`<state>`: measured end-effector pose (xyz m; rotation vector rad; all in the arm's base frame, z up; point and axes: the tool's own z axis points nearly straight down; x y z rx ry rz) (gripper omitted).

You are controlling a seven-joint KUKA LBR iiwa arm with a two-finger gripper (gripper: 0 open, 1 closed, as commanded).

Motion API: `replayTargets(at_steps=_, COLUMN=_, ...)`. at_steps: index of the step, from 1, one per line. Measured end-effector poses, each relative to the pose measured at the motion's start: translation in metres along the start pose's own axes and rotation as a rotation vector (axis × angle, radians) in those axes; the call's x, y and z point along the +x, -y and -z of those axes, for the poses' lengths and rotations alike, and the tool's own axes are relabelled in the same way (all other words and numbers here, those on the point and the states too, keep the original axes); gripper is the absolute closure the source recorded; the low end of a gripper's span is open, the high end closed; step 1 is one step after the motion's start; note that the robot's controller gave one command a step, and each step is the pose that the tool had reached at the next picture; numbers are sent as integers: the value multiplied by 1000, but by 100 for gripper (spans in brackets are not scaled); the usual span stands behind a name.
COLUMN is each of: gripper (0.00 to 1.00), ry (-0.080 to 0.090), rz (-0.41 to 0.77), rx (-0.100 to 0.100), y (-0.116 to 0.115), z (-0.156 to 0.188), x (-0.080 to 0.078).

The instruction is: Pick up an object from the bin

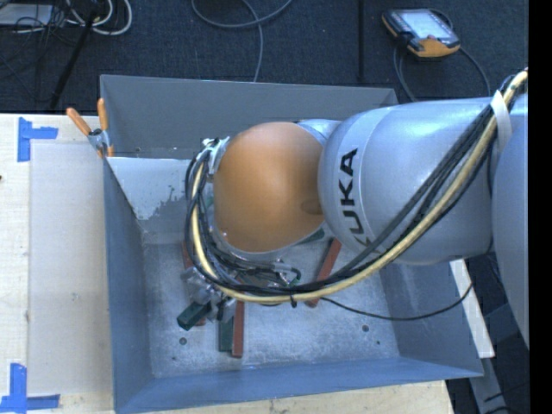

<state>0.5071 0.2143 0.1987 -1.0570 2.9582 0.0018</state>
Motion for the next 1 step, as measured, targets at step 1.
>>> replayTargets(at_steps=1, gripper=100, ry=-5, rz=87, rx=-3, y=14, z=34, x=19)
